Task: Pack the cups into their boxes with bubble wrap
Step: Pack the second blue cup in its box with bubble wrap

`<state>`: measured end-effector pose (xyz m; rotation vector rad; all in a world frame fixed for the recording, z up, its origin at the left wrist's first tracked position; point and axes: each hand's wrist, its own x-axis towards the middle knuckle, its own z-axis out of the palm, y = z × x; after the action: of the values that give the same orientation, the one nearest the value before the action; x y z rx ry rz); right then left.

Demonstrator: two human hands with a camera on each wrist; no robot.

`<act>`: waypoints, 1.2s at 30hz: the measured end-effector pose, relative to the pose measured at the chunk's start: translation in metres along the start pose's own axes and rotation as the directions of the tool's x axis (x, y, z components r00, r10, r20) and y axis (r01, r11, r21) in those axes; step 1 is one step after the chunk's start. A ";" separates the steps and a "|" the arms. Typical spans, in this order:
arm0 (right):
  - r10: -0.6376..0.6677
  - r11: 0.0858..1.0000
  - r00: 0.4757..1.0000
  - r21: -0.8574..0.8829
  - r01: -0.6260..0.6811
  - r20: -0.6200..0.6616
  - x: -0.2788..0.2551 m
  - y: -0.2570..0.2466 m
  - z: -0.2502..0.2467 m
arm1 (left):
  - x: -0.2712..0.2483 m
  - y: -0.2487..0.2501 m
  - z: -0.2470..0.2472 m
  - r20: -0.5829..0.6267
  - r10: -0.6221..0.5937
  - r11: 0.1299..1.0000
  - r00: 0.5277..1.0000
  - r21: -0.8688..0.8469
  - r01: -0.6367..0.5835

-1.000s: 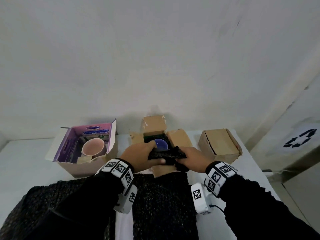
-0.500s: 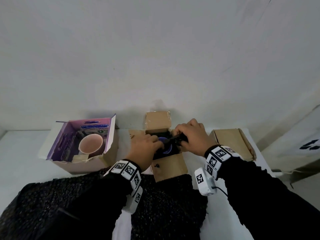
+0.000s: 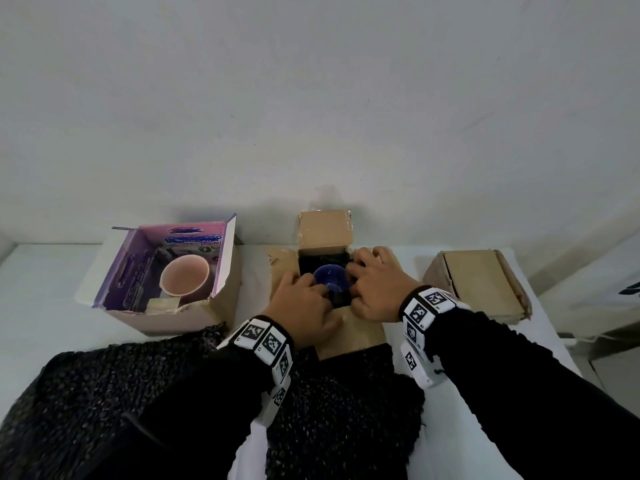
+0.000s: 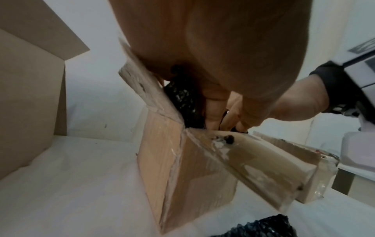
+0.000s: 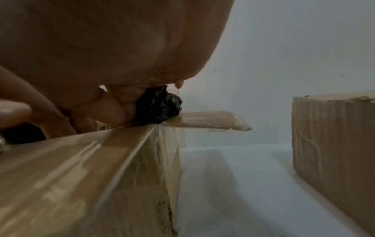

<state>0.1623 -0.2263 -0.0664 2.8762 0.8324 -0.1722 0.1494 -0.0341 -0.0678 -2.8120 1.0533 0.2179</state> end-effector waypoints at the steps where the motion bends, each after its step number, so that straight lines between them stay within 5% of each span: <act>1: 0.040 0.999 0.999 0.003 -0.040 -0.003 0.000 -0.001 0.001 | 0.000 0.002 -0.001 0.009 -0.007 1.000 1.000 0.015 0.006; 8: 0.165 0.983 0.984 0.071 -0.169 0.068 0.010 -0.005 0.000 | 0.001 0.001 0.014 0.007 -0.093 0.995 0.996 0.026 0.092; 13: 0.248 0.882 0.967 0.425 -0.202 -0.056 0.006 0.007 -0.008 | 0.000 -0.003 0.020 -0.073 -0.002 0.998 0.997 0.065 0.007; 22: 0.158 0.986 0.987 -0.050 -0.159 -0.025 0.009 -0.003 -0.004 | 0.000 -0.013 0.030 -0.278 0.054 0.998 0.959 0.040 -0.045; 29: 0.227 0.974 0.968 -0.009 -0.227 0.106 0.012 0.000 -0.022 | -0.001 -0.015 0.032 -0.246 0.035 0.996 0.969 0.089 -0.014; 33: 0.361 0.928 0.914 0.022 -0.371 0.184 0.020 -0.006 -0.015 | -0.004 -0.013 0.029 -0.291 -0.073 0.992 0.954 0.075 0.099; 36: 0.404 0.914 0.908 -0.023 -0.404 0.116 0.019 -0.014 -0.010 | -0.006 -0.013 0.032 -0.302 -0.052 0.993 0.952 0.090 0.082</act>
<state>0.1709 -0.2031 -0.0611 2.9257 0.2023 -0.2897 0.1506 -0.0147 -0.0974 -2.8398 0.9871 -0.2714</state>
